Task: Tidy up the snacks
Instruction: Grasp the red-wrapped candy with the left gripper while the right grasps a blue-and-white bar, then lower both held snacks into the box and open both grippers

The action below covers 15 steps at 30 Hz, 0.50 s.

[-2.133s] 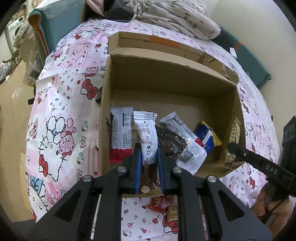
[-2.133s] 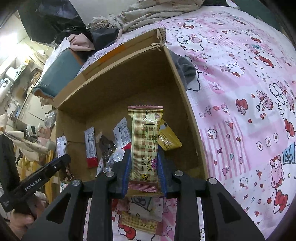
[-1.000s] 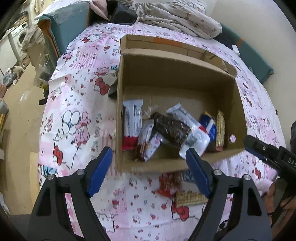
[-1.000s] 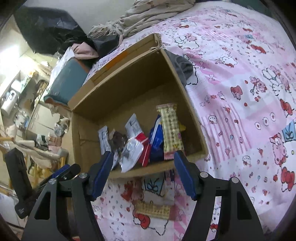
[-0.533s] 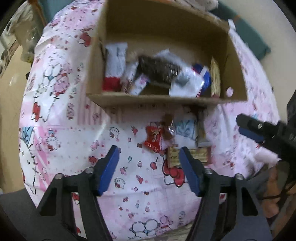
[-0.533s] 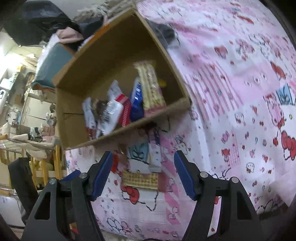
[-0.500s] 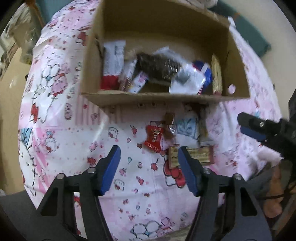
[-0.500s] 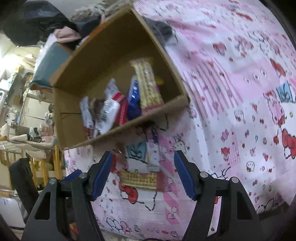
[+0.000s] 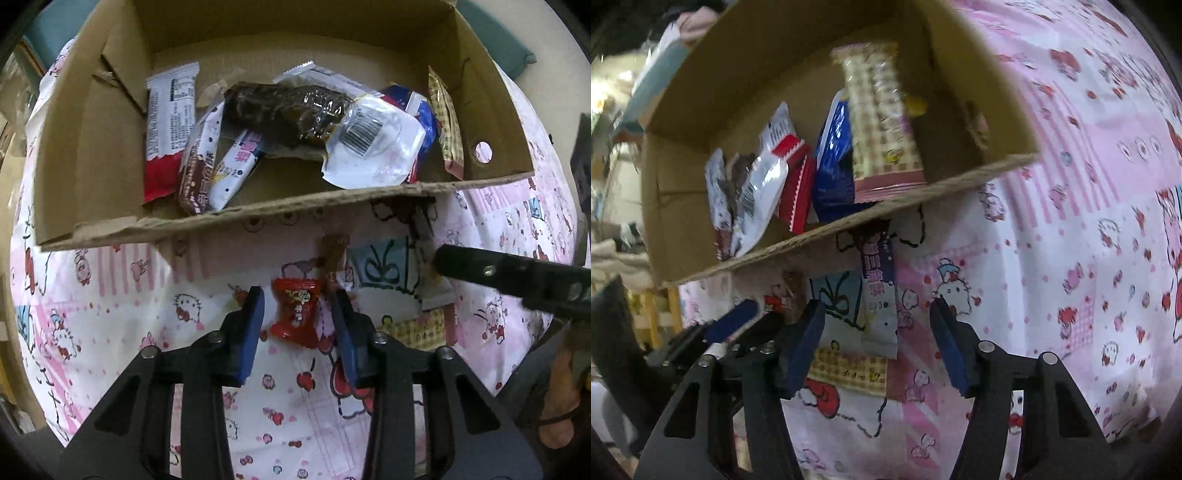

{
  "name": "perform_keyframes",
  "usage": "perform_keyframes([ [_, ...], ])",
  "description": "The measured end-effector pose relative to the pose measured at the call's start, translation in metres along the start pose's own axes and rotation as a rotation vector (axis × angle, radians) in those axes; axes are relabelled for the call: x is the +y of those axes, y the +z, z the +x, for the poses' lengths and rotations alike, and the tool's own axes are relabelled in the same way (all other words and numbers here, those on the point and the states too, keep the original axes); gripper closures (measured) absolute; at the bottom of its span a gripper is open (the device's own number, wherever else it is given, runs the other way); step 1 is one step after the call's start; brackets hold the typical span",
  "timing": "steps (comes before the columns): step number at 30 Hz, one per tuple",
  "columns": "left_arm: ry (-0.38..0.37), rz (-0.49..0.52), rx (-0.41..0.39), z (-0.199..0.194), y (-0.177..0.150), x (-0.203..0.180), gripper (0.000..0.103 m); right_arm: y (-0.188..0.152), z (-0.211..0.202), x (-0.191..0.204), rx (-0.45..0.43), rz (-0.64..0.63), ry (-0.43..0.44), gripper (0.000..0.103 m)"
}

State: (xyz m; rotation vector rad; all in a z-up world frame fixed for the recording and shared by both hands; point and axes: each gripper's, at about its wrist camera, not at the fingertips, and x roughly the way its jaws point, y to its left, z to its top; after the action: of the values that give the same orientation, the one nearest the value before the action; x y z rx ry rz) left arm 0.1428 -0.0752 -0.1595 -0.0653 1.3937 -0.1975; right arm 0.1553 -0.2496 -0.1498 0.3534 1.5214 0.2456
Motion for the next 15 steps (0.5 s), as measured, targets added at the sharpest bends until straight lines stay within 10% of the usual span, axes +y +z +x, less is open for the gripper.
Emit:
perform_keyframes([
  [5, -0.010, -0.006, 0.017, 0.000, -0.001, 0.001, 0.093, -0.001, 0.018, 0.014, 0.034, -0.088, -0.079, 0.085],
  [15, 0.003, -0.074, -0.011, -0.023, -0.018, 0.020, 0.093, -0.013, -0.003, 0.015, 0.016, -0.080, -0.015, 0.086],
])
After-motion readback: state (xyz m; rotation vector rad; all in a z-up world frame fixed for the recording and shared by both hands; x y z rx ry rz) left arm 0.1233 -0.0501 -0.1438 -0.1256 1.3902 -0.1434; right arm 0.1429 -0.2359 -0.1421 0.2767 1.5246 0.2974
